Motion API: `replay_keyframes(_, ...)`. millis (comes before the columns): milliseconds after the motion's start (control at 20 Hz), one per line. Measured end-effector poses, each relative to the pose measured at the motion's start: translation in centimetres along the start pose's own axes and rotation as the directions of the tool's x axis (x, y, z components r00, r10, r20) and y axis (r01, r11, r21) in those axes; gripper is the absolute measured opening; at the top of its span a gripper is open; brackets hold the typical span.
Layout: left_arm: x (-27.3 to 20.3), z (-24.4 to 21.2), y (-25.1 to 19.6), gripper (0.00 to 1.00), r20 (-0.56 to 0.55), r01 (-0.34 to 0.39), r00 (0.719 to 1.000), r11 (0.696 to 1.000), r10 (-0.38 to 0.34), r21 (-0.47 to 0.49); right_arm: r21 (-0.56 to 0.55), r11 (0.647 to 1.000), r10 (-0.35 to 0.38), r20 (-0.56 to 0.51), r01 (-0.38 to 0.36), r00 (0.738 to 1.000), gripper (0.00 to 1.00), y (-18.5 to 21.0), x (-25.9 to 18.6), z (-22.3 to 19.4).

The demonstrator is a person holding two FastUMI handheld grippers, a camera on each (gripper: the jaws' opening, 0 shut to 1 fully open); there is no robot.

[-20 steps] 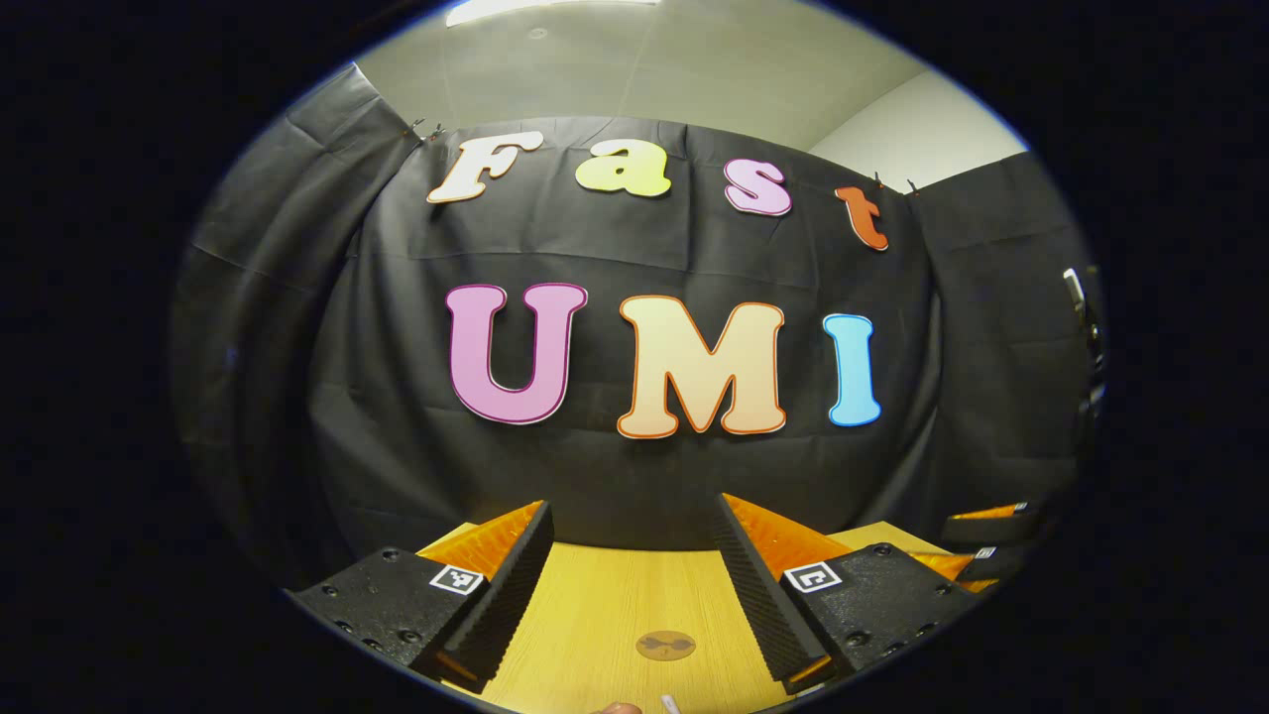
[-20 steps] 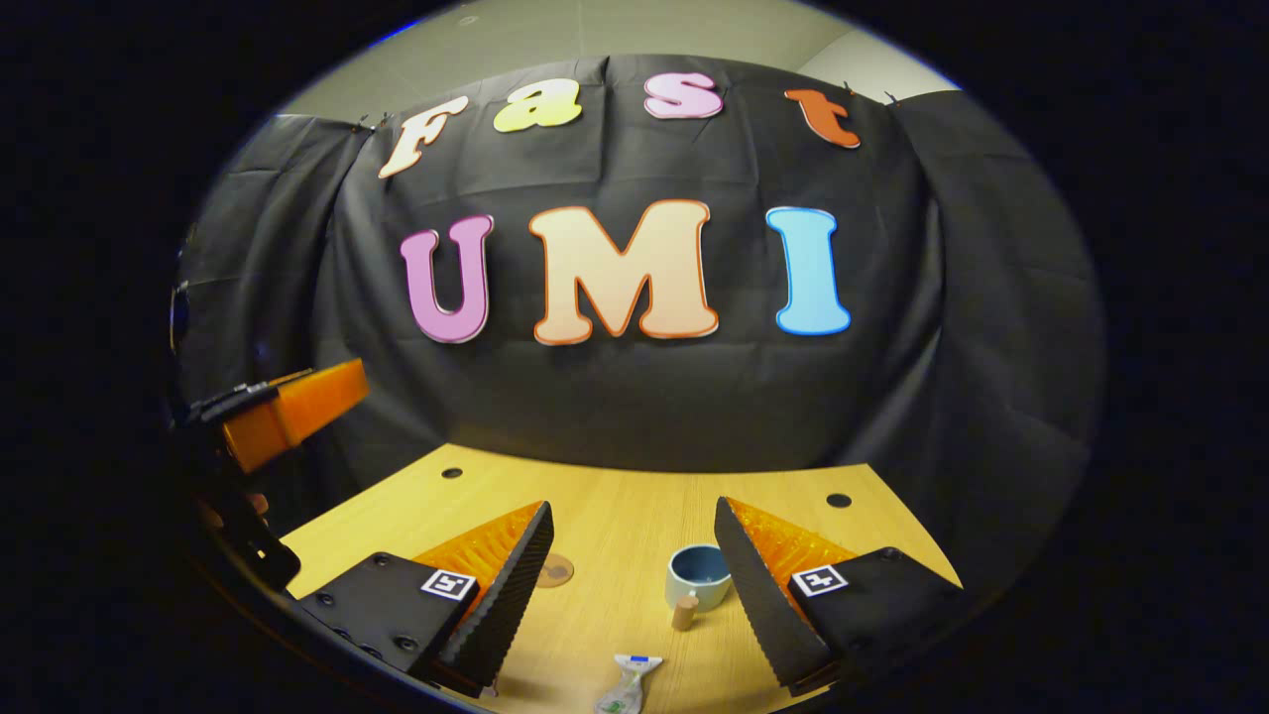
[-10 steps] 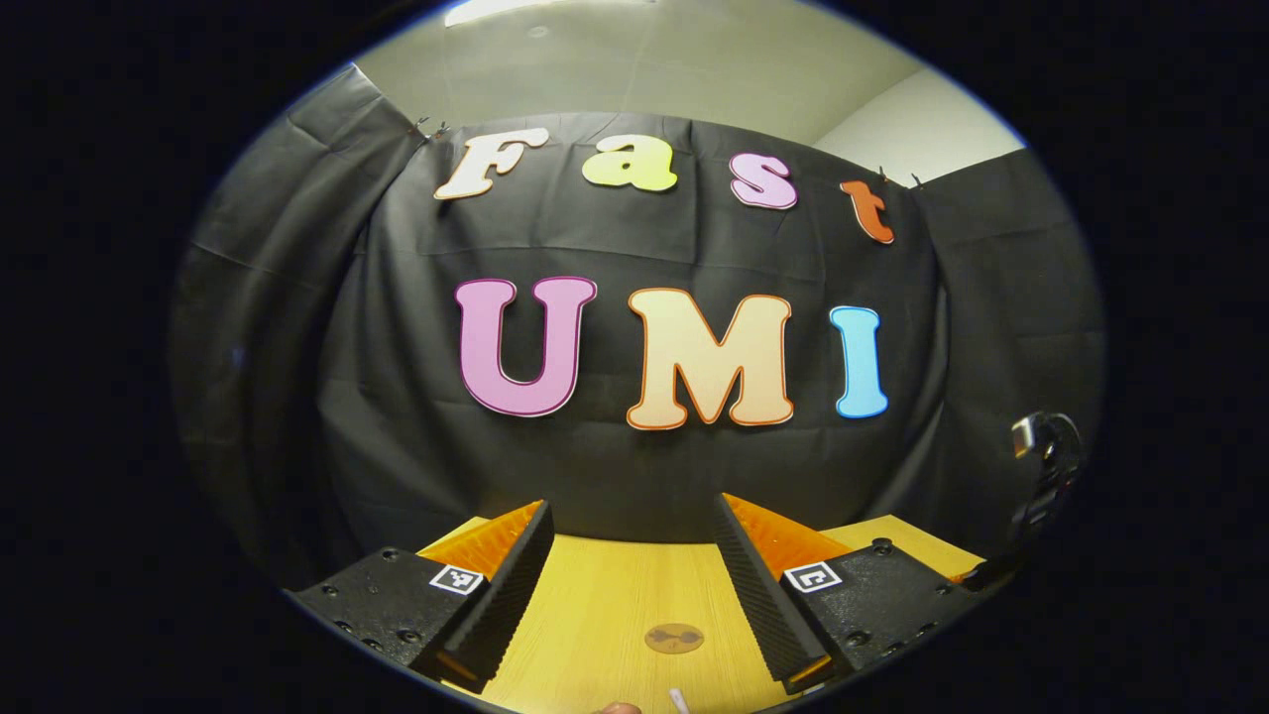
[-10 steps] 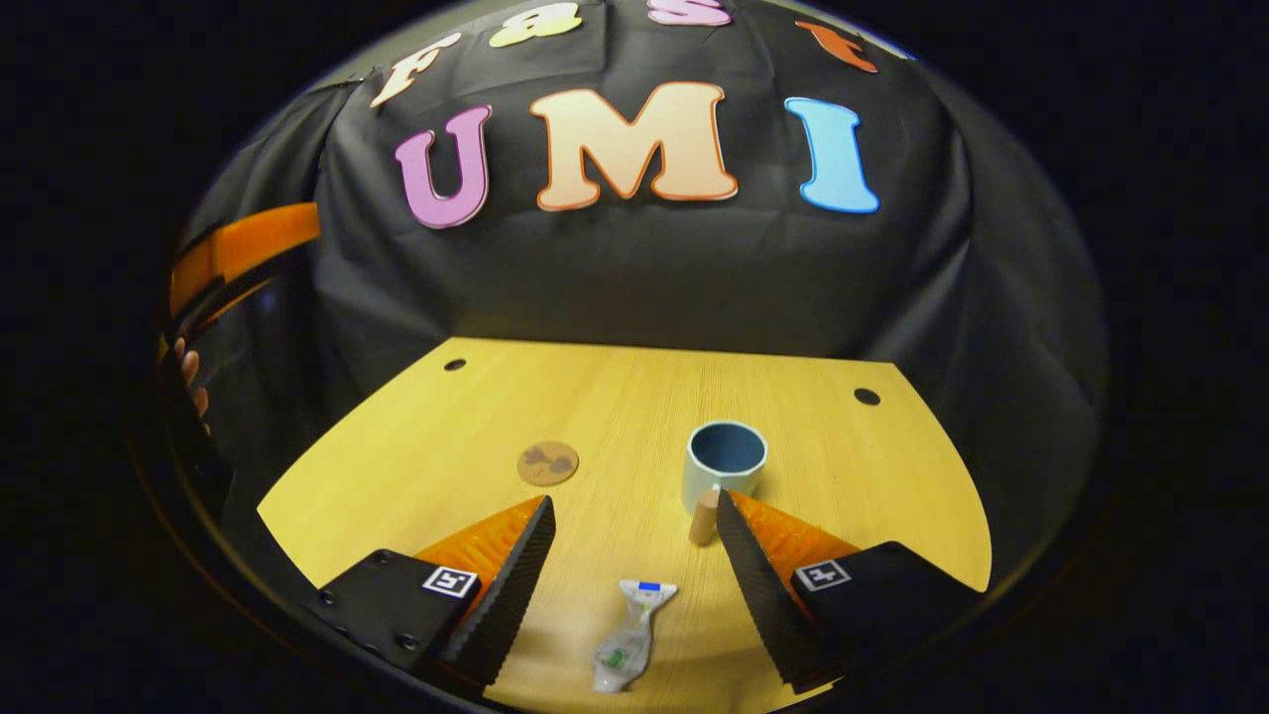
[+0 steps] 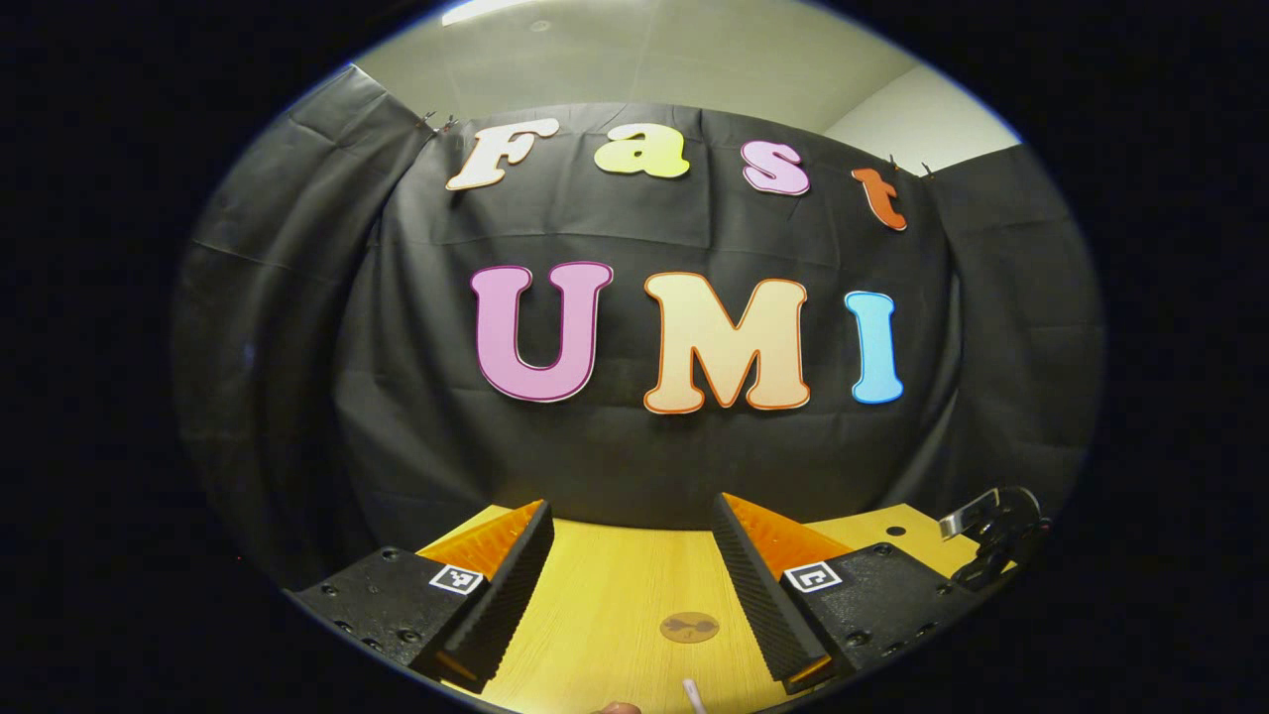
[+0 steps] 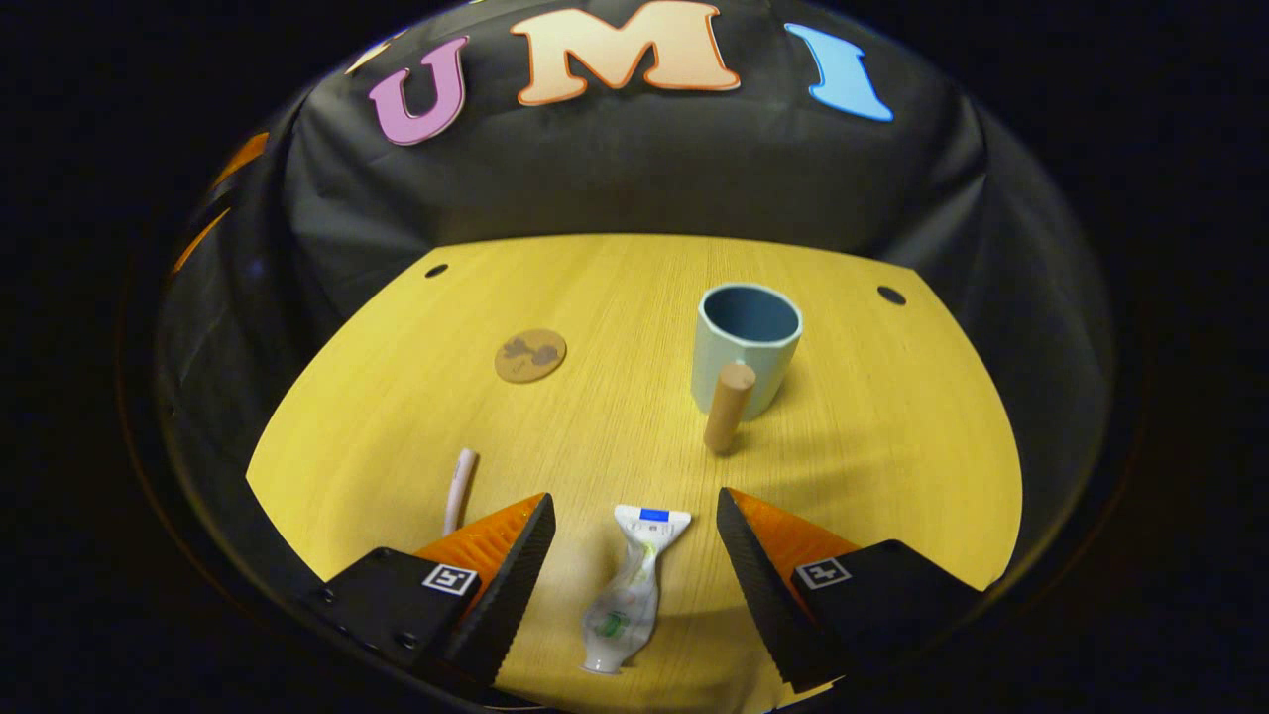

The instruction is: Put the toothbrush and toothpaste on the desktop into the cup, then pick up the cup and place it on the coaster on the desktop.

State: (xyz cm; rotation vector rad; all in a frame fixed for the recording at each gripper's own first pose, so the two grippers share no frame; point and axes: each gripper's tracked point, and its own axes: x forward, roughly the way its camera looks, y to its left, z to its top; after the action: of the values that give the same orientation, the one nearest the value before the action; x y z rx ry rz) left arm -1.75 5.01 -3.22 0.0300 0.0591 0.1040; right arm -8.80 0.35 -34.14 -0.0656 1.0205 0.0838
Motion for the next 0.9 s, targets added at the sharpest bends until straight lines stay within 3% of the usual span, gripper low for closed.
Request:
replay_keyframes(100, 0.1, -0.3, 0.1, 0.94, -0.01, -0.007, 1.0, 1.0, 0.007, 0.003, 0.0, 1.0, -0.002, -0.057, 0.002, 0.998, 1.0, -0.2, 1.0, -1.5)
replay_keyframes(300, 0.0, -1.0, 0.4, 0.94, -0.028, -0.017, 0.999, 1.0, 0.017, 0.003, -0.003, 1.0, -0.018, -0.142, 0.018, 0.99, 0.86, -0.6, 2.8, -3.4)
replay_keyframes(400, 0.0, -1.9, 0.4, 0.94, -0.052, -0.02, 0.998, 1.0, 0.019, -0.002, -0.006, 1.0, -0.026, -0.184, 0.025, 0.983, 0.9, -0.8, 3.4, -4.1)
replay_keyframes(500, 0.0, -2.7, 0.4, 0.94, -0.075, -0.024, 0.997, 1.0, 0.024, -0.006, -0.012, 1.0, -0.024, -0.222, 0.022, 0.975, 0.78, -0.7, 3.8, -4.9)
replay_keyframes(650, -0.1, -3.7, 0.4, 0.94, -0.103, -0.025, 0.994, 1.0, 0.025, 0.004, -0.069, 0.997, -0.038, -0.242, 0.022, 0.969, 0.74, -1.1, 4.0, -5.5)
replay_keyframes(700, -0.1, -4.2, 0.3, 0.94, -0.11, -0.023, 0.994, 1.0, 0.024, 0.005, -0.08, 0.997, -0.033, -0.248, 0.013, 0.968, 0.65, -0.8, 3.7, -5.6)
replay_keyframes(850, 0.0, -5.9, -0.4, 0.94, -0.155, -0.007, 0.988, 1.0, 0.006, -0.008, -0.087, 0.996, -0.009, -0.263, -0.015, 0.965, 0.22, -0.3, 4.0, -5.9)
replay_keyframes(900, 0.1, -7.2, -0.8, 0.94, -0.188, 0.0, 0.982, 1.0, -0.005, -0.024, -0.1, 0.995, -0.004, -0.269, -0.024, 0.963, 0.16, -0.3, 3.9, -5.9)
